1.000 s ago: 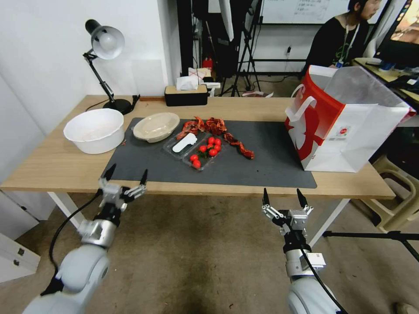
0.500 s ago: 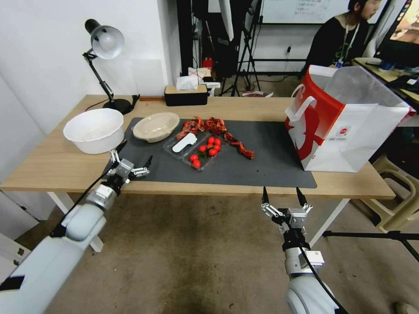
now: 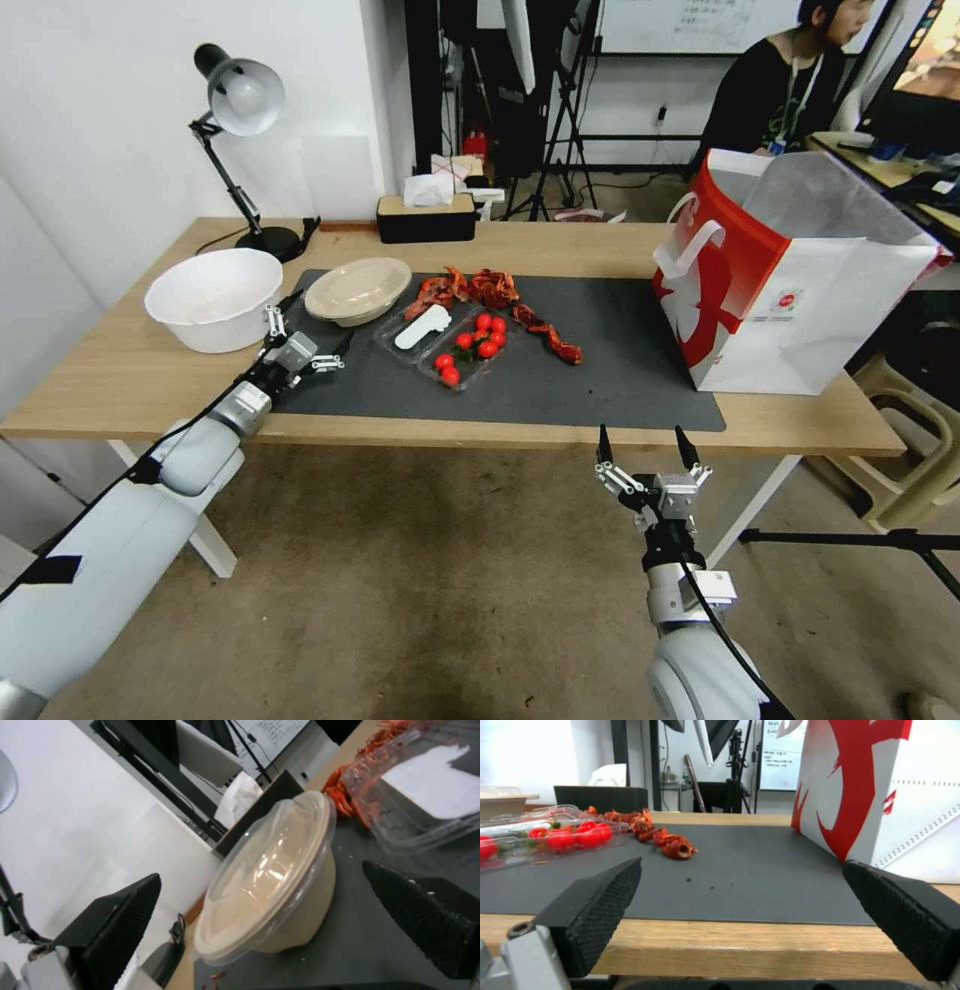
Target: Pick up the trash from the table and place it into the takeout bag.
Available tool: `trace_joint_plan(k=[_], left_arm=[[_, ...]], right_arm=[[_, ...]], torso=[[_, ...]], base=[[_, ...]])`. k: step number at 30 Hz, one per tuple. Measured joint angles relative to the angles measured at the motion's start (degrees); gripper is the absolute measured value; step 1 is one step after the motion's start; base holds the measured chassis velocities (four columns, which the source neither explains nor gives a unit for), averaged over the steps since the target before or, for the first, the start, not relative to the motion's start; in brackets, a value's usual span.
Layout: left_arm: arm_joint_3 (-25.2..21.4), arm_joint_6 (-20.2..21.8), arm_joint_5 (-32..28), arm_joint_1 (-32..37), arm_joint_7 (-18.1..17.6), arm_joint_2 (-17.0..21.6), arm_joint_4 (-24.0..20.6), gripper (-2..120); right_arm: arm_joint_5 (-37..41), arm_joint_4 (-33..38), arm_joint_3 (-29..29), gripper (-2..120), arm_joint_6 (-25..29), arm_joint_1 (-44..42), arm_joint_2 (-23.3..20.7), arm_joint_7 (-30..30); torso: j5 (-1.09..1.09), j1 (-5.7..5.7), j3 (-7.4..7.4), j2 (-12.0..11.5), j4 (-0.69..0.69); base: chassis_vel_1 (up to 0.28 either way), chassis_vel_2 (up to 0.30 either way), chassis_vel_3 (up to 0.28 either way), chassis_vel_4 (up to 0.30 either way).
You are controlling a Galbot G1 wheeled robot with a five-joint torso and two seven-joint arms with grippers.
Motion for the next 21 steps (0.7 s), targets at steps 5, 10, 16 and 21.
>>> trace_joint_plan(k=[5,10,16,21], left_arm=[[1.2,-0.4,1.2,-2.3,0.4,0.2,1.3,100],[3.3,-0.5,1.6,-5.0,0.6,0.7,2.9,92],[7.5,-0.8,2.2,-9.4,1.2,0.9,6.7,85],[10.3,-1.1,2.7,-12.2,1.6,0.5,9.8,81]], right_arm=[[-0.2,-0.1,-0.2,100,0.0,0.2,0.3,0.0],[-0.4,-0.2,-0.4,100,-0.2,0.5,0.6,0.0],[-0.6,-0.2,-0.4,100,-0.3,0.6,0.7,0.1],[-0.6,-0.2,-0.1,100,-0.3,0.5,0.7,0.3]], torso=[[-0.02,0.00,0.00,0.0,0.00],[-0.01,0.00,0.00,0.0,0.00],[-0.01,0.00,-0.01,0.0,0.00],[-0.01,0.00,-0.01,0.0,0.01]], base=[[0.000,0.000,0.000,0.000],[0.000,0.000,0.000,0.000],[0.000,0.000,0.000,0.000],[0.000,0.000,0.000,0.000]])
